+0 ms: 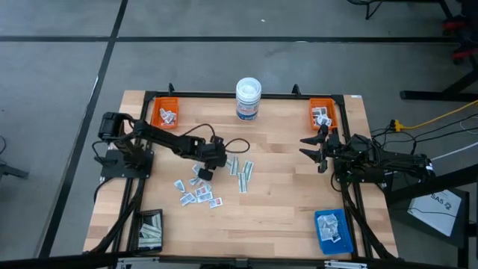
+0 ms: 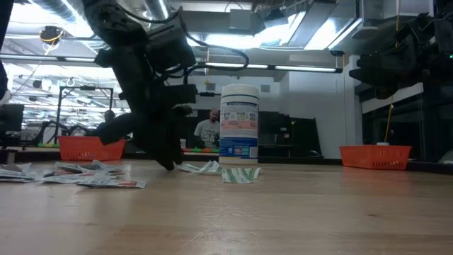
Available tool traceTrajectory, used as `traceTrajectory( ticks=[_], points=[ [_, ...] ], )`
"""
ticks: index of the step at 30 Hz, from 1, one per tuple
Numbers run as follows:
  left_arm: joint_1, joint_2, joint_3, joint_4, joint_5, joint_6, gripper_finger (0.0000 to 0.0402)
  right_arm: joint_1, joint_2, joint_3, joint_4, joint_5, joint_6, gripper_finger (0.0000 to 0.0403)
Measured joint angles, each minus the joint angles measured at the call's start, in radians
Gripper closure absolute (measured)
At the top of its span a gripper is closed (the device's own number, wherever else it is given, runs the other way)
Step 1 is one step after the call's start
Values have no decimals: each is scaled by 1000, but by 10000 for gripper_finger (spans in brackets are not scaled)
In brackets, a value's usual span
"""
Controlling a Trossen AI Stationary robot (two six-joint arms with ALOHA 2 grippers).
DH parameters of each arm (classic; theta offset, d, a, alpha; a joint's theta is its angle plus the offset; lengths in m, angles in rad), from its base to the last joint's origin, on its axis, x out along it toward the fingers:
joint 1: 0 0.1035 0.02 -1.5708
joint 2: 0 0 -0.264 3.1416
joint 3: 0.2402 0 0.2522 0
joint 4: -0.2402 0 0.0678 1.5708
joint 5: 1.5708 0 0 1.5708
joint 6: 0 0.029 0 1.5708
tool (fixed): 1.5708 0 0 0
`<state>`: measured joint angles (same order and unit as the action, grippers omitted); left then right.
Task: Pick & Place First Aid Supplies
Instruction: Put the green bandage pack into the black bin
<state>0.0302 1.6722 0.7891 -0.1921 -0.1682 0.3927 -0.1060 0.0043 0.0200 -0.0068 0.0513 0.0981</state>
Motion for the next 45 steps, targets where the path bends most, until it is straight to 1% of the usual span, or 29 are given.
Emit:
traceTrajectory(
  ticks=[3, 4, 12, 16, 21, 22, 25, 29, 33, 37, 41, 43, 45],
  points=[
    [45, 1, 0, 2, 102, 14, 282, 0, 0, 0, 0, 0, 2, 212],
    [57, 7, 1, 5, 121, 14, 282, 0, 0, 0, 0, 0, 1, 212],
    [121, 56, 6, 13, 225, 9, 287, 0, 0, 0, 0, 0, 2, 212],
    [121, 55, 5, 13, 225, -22, 318, 0, 0, 0, 0, 0, 2, 212],
    [116, 54, 3, 6, 228, -51, 385, 0, 0, 0, 0, 0, 2, 212],
    [112, 54, 3, 6, 225, -56, 393, 0, 0, 0, 0, 0, 2, 212],
    [105, 55, 3, 7, 235, -63, 398, 0, 0, 0, 0, 0, 2, 212],
    [88, 52, 2, 6, 222, -82, 400, 0, 0, 0, 0, 0, 2, 212],
    [66, 10, -1, -8, 197, -112, 400, 0, 0, 0, 0, 0, 2, 212],
    [41, -79, -6, -86, 202, -139, 400, 0, 0, 0, 0, 0, 2, 212],
    [16, -174, -4, -187, 204, -206, 400, 0, 0, 0, 0, 0, 2, 212],
    [3, -225, -4, -220, 247, -241, 400, 0, 0, 0, -1, 0, 2, 212],
    [-1, -273, -3, -241, 341, -283, 400, 0, 0, 0, 0, 0, 2, 212]
  ],
)
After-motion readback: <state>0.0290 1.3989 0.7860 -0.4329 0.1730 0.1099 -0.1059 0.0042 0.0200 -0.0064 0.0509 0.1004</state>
